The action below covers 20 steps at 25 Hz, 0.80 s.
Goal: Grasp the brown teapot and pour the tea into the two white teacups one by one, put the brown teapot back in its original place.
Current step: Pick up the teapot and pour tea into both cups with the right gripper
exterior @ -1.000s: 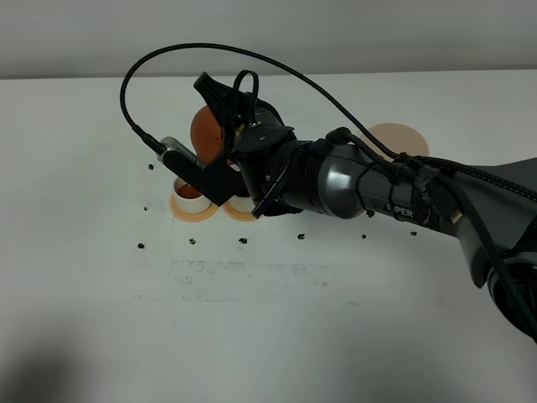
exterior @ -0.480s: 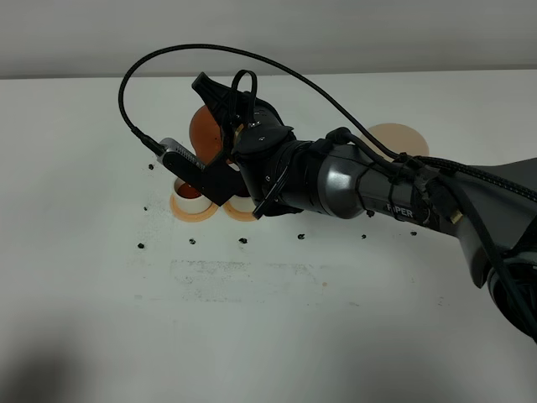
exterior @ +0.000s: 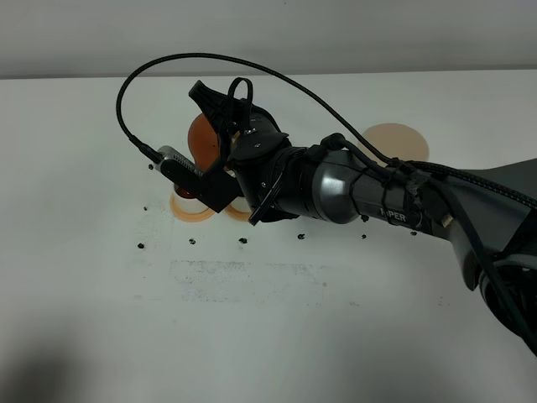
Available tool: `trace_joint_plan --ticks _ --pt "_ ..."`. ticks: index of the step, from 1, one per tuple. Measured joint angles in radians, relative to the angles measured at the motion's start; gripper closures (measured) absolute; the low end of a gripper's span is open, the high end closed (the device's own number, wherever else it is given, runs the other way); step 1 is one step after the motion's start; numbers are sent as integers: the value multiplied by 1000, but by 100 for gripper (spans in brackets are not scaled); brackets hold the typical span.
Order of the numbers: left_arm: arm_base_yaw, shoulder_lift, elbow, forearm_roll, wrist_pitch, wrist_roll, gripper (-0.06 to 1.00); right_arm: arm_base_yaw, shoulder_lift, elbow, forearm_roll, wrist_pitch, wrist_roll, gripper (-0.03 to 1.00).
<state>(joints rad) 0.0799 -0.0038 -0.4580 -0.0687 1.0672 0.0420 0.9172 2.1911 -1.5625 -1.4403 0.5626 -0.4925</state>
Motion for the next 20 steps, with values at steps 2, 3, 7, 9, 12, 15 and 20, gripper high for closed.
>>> trace_joint_plan --ticks 2,3,7,9,12,15,20 --pt "0 0 0 0 0 0 52 0 0 0 0 0 0 85" --pt "0 0 0 0 0 0 52 1 0 0 -2 0 0 85" --pt "0 0 0 0 0 0 52 9 0 0 -3 0 0 85" --pt "0 0 0 0 0 0 52 10 0 0 -3 -1 -6 85" --pt "0 0 0 0 0 0 52 10 0 0 -3 -2 -23 85" --pt "0 0 0 0 0 -1 52 10 0 0 -3 0 -38 85" --pt "0 0 0 0 0 -1 52 10 0 0 -24 0 -43 85"
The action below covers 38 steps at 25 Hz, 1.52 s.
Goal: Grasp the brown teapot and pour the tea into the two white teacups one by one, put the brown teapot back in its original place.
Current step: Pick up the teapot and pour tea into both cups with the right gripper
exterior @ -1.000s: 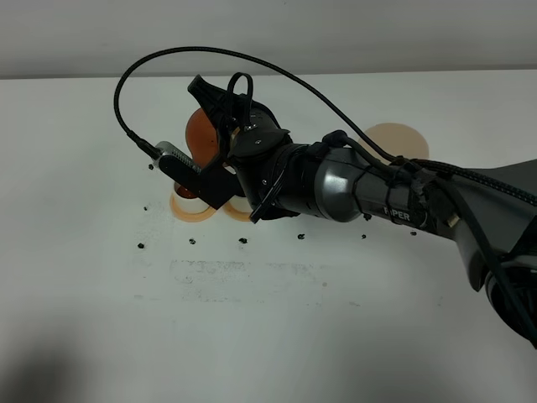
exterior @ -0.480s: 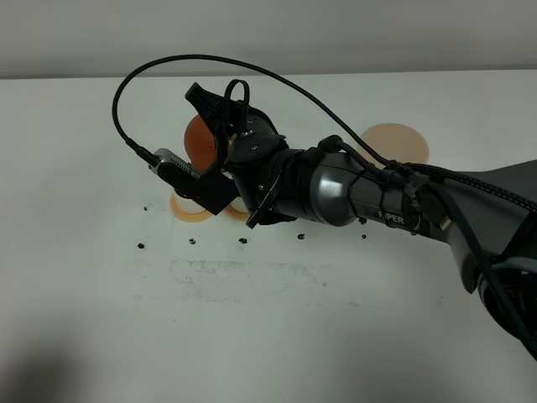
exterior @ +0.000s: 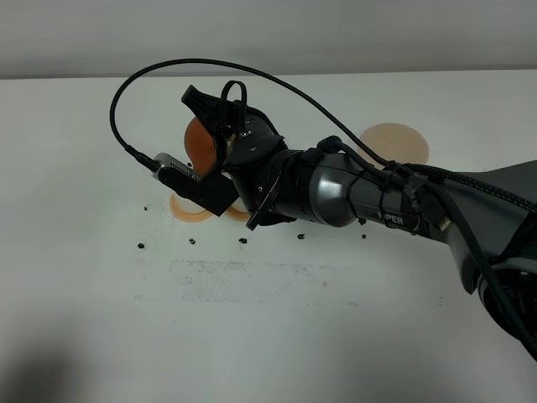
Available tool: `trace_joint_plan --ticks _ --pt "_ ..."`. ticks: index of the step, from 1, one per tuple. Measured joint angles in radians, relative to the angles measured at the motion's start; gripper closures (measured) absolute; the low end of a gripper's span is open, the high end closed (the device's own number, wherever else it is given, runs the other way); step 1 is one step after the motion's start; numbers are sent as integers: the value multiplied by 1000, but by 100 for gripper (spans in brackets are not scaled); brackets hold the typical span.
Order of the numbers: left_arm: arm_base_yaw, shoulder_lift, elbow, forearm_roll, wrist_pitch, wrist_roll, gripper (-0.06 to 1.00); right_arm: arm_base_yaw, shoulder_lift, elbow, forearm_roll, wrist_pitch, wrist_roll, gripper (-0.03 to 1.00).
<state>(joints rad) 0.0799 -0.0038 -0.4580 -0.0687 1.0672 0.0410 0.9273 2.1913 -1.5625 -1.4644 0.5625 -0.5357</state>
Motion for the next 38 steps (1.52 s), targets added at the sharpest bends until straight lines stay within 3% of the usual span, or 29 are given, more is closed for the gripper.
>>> trace_joint_plan --ticks 28,38 --pt "0 0 0 0 0 2 52 0 0 0 -95 1 -46 85" --pt "0 0 0 0 0 2 52 0 0 0 81 27 -46 85"
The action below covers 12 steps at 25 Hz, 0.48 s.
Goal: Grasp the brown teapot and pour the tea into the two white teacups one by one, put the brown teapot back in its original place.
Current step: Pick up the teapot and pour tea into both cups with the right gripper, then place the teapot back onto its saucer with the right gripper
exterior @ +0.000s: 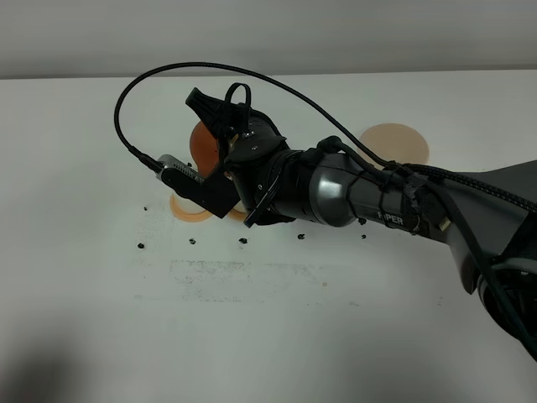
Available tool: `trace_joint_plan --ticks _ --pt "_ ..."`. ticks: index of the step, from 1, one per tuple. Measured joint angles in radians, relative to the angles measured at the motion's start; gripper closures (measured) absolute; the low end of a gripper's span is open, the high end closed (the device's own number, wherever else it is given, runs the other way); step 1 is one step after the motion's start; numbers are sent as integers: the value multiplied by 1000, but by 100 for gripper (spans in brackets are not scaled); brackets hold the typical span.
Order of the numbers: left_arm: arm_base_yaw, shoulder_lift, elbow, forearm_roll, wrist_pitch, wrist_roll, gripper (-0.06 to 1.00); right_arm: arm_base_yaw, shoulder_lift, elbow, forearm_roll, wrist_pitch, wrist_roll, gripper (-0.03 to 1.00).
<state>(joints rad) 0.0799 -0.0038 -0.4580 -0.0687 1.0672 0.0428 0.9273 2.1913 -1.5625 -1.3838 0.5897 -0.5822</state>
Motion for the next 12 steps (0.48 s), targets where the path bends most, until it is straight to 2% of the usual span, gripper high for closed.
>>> trace_joint_plan --ticks 6,9,12 --pt "0 0 0 0 0 0 52 -1 -81 0 99 11 11 85" --pt "0 0 0 0 0 0 52 3 -157 0 242 25 14 85" --pt "0 0 0 0 0 0 52 13 -229 0 464 57 17 85"
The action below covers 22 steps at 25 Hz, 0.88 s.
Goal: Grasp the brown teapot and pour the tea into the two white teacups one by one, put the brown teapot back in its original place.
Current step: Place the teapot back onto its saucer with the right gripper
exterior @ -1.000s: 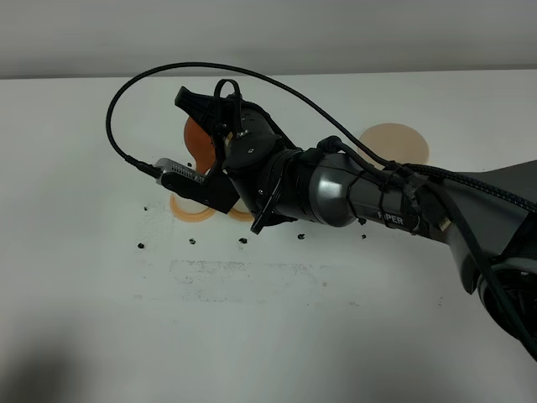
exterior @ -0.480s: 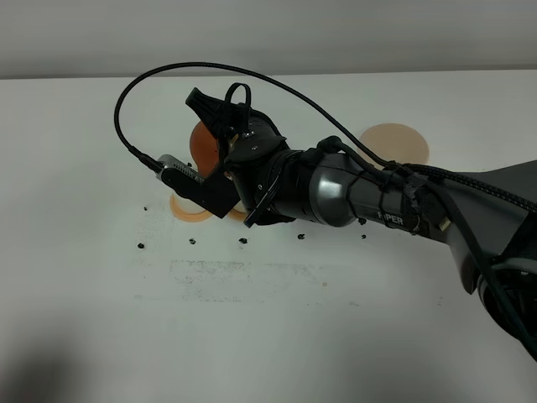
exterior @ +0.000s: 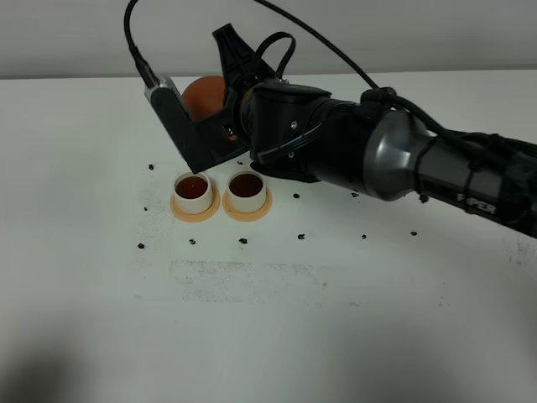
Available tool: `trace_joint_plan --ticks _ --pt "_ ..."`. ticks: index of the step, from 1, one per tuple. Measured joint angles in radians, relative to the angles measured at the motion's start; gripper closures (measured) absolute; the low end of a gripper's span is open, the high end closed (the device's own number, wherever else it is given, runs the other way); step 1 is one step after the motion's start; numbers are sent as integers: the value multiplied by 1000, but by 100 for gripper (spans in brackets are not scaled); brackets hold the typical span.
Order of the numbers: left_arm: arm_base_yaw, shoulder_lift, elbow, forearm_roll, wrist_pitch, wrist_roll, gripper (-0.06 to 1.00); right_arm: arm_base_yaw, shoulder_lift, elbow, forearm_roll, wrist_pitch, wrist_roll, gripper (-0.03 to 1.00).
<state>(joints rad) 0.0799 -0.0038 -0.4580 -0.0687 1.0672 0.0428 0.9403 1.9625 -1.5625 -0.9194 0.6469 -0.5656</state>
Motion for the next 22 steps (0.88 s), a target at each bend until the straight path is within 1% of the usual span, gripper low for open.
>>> trace_joint_plan --ticks 3,4,6,7,9,11,13,15,18,22 --pt "0 0 0 0 0 0 52 11 -66 0 238 48 29 85" --pt "0 0 0 0 0 0 52 14 -84 0 351 68 44 85" --pt "0 0 0 0 0 0 52 18 -102 0 508 100 82 85" --pt "0 0 0 0 0 0 52 18 -103 0 609 115 98 85" --pt "0 0 0 0 0 0 52 18 -94 0 736 146 138 85" --pt "0 0 0 0 0 0 52 18 -80 7 833 156 181 85" --pt "0 0 0 0 0 0 52 18 -61 38 919 129 206 85" --pt "0 0 0 0 0 0 52 16 -41 72 973 82 211 85" --pt "0 0 0 0 0 0 52 7 10 109 1024 21 214 85" --pt "0 0 0 0 0 0 52 -4 87 113 1043 -17 215 85"
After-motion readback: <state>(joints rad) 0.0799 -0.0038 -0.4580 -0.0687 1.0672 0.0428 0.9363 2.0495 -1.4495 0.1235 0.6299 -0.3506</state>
